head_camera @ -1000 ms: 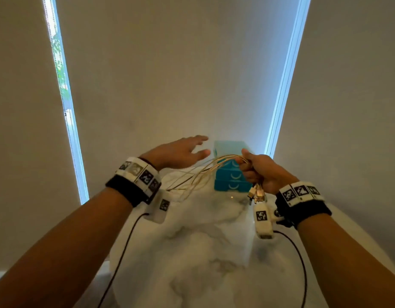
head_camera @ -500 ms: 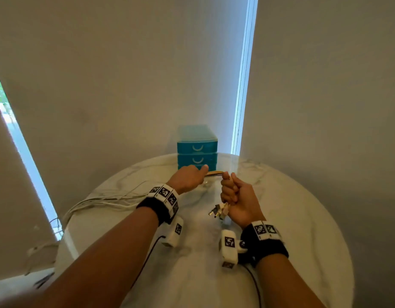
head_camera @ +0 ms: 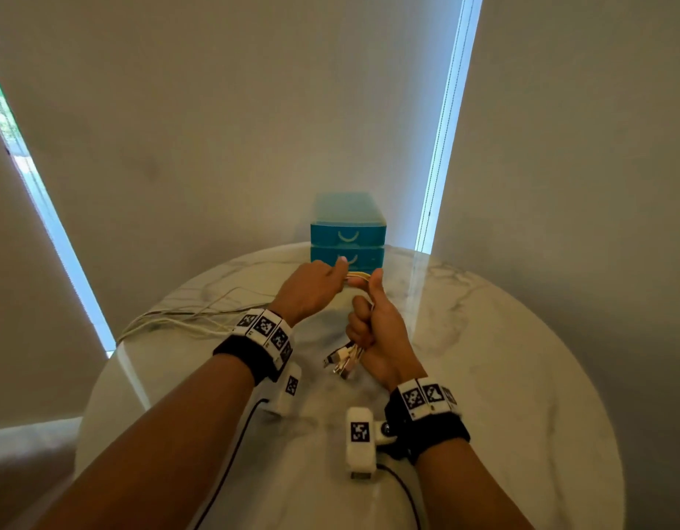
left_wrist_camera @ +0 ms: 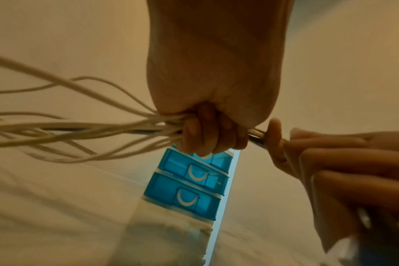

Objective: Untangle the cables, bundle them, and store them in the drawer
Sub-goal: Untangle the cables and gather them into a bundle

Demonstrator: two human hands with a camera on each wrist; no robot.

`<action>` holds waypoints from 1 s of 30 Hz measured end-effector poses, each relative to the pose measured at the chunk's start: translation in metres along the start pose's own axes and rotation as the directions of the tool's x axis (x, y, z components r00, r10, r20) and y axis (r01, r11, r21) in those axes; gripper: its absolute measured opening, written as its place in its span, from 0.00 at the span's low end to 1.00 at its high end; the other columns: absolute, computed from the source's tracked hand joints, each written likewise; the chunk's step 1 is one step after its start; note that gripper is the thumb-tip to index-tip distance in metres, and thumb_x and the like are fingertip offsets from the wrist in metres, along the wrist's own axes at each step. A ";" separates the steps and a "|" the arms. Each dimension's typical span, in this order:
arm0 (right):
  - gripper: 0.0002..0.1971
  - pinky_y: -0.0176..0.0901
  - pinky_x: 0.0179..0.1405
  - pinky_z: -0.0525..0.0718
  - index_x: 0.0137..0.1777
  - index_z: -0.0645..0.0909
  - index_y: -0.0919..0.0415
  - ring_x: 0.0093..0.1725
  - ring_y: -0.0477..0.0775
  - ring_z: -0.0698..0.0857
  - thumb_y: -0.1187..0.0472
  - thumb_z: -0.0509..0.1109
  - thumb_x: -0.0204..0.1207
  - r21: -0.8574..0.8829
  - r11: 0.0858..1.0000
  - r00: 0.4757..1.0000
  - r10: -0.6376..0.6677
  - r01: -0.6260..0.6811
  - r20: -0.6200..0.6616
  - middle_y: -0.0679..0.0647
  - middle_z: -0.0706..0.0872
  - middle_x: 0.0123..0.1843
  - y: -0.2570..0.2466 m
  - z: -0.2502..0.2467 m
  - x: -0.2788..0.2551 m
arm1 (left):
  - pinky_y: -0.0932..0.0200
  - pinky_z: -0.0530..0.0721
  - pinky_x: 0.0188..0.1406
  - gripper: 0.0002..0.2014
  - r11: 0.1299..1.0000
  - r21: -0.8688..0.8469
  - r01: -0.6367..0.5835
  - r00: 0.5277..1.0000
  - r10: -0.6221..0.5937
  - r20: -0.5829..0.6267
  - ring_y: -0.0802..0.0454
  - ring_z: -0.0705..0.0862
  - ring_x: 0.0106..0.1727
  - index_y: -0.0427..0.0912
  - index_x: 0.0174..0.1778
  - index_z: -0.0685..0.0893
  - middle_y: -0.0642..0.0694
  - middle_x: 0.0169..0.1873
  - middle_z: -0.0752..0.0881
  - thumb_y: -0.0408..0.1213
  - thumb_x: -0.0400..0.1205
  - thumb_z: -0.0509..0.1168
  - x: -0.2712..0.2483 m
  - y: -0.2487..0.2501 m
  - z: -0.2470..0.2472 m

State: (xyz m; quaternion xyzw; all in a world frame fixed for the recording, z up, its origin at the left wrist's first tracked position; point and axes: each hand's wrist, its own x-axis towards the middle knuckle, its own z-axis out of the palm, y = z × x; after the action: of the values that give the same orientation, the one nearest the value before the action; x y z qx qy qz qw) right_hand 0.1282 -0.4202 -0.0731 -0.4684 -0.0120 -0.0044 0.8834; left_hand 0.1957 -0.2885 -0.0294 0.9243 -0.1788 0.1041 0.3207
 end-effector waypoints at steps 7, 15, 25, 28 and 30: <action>0.28 0.34 0.17 0.58 0.63 0.87 0.58 0.21 0.42 0.58 0.36 0.54 0.93 0.094 0.981 0.985 -0.166 0.171 -0.054 0.47 0.60 0.27 -0.025 -0.007 -0.006 | 0.50 0.79 0.50 0.42 0.993 0.090 0.075 0.995 -0.081 0.064 0.53 0.84 0.39 0.48 0.35 0.87 0.55 0.34 0.87 0.70 0.91 0.36 -0.019 -0.017 -0.018; 0.27 0.38 0.23 0.61 0.55 0.92 0.55 0.25 0.45 0.61 0.30 0.73 0.80 -0.171 0.980 0.976 -0.129 0.098 -0.176 0.47 0.64 0.27 -0.009 0.013 -0.024 | 0.52 0.78 0.39 0.33 0.993 -0.099 -0.062 0.998 0.059 -0.033 0.47 0.81 0.29 0.42 0.28 0.79 0.46 0.26 0.83 0.47 0.98 0.46 -0.028 -0.003 -0.019; 0.22 0.39 0.23 0.61 0.56 0.97 0.51 0.24 0.45 0.64 0.34 0.78 0.79 -0.190 0.981 0.957 -0.082 0.029 -0.277 0.48 0.72 0.25 -0.008 0.001 -0.033 | 0.48 0.86 0.54 0.27 0.986 -0.023 -0.166 0.933 0.165 0.321 0.47 0.87 0.46 0.42 0.52 0.84 0.45 0.46 0.88 0.50 0.98 0.42 -0.043 0.021 0.011; 0.19 0.39 0.22 0.63 0.50 0.95 0.51 0.23 0.45 0.64 0.35 0.77 0.81 -0.234 0.970 0.948 -0.133 0.064 -0.290 0.49 0.69 0.25 -0.004 0.001 -0.031 | 0.46 0.85 0.62 0.19 0.996 -0.072 -0.053 0.958 0.071 0.277 0.48 0.86 0.58 0.43 0.70 0.79 0.44 0.63 0.87 0.49 0.97 0.48 -0.031 0.032 -0.014; 0.18 0.41 0.23 0.63 0.41 0.93 0.50 0.23 0.46 0.65 0.37 0.76 0.83 -0.302 0.951 0.950 -0.152 0.066 -0.272 0.49 0.69 0.24 0.001 0.004 -0.030 | 0.45 0.85 0.68 0.18 0.986 -0.128 -0.111 0.981 0.129 0.142 0.50 0.85 0.63 0.48 0.78 0.75 0.48 0.69 0.84 0.49 0.93 0.58 -0.026 0.050 -0.032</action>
State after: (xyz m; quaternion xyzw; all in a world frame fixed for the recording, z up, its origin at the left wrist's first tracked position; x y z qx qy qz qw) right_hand 0.0981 -0.4162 -0.0724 -0.5852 0.0934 -0.1245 0.7958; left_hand 0.1495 -0.2978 0.0148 0.8962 -0.2639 0.0429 0.3541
